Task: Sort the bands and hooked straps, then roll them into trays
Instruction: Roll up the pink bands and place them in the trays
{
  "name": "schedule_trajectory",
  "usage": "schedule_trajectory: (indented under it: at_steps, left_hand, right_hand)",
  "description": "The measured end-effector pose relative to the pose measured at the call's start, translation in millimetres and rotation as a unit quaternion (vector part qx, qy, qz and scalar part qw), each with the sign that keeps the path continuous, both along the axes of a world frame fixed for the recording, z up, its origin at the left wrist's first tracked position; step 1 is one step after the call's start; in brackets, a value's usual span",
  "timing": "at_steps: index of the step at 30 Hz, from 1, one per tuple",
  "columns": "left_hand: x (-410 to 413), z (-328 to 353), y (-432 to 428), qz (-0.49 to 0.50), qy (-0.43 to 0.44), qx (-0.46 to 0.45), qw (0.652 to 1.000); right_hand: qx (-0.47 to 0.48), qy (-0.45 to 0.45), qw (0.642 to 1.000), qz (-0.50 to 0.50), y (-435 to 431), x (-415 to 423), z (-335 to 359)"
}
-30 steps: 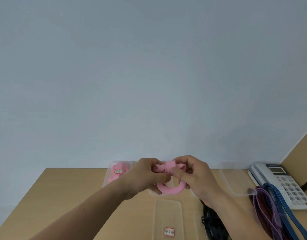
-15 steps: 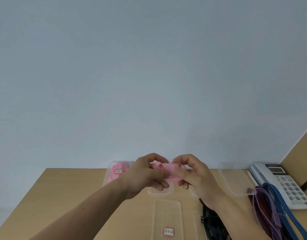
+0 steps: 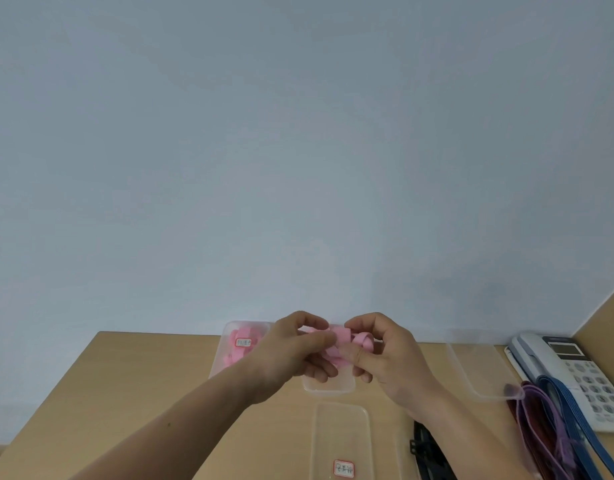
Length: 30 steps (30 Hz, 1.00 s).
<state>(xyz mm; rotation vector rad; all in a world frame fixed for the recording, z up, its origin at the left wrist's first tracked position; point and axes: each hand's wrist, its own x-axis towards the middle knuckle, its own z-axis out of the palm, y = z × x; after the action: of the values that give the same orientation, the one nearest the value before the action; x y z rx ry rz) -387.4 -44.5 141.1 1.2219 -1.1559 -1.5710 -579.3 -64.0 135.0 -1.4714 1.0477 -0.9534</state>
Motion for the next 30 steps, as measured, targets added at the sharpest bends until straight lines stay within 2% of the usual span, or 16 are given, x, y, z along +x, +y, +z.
schedule_trajectory:
  at_steps: [5, 8, 12, 16, 21, 24, 30]
  left_hand:
    - [19.4, -12.8, -3.9, -0.054, -0.039, 0.013, 0.998]
    - [28.6, -25.0, -5.5, -0.039, -0.041, 0.02, 0.998]
    - [39.8, -41.2, -10.3, -0.023, -0.017, 0.054, 0.998]
    - [45.4, -55.7, -19.1, -0.033, 0.009, 0.089, 0.995]
    - [36.0, -78.8, -27.1, -0.038, 0.007, 0.124, 0.992]
    - [27.0, -93.8, -31.7, -0.048, -0.009, 0.137, 0.989]
    - [9.9, -122.7, -43.2, -0.028, -0.054, 0.189, 0.98]
  right_hand:
    - [0.021, 0.017, 1.0, 0.008, 2.3, 15.3, -11.8]
    - [-0.037, 0.122, 0.992, -0.022, 1.7, 26.5, -23.5]
    - [-0.207, 0.284, 0.936, -0.009, -1.3, 37.1, -37.3]
    - [-0.295, 0.359, 0.885, 0.023, -6.4, 42.7, -53.4]
    - [-0.358, 0.39, 0.848, 0.037, -14.2, 35.4, -75.4]
    - [-0.375, 0.396, 0.836, 0.06, -19.2, 26.0, -92.7]
    - [-0.313, 0.371, 0.87, 0.09, -42.6, 7.6, -133.1]
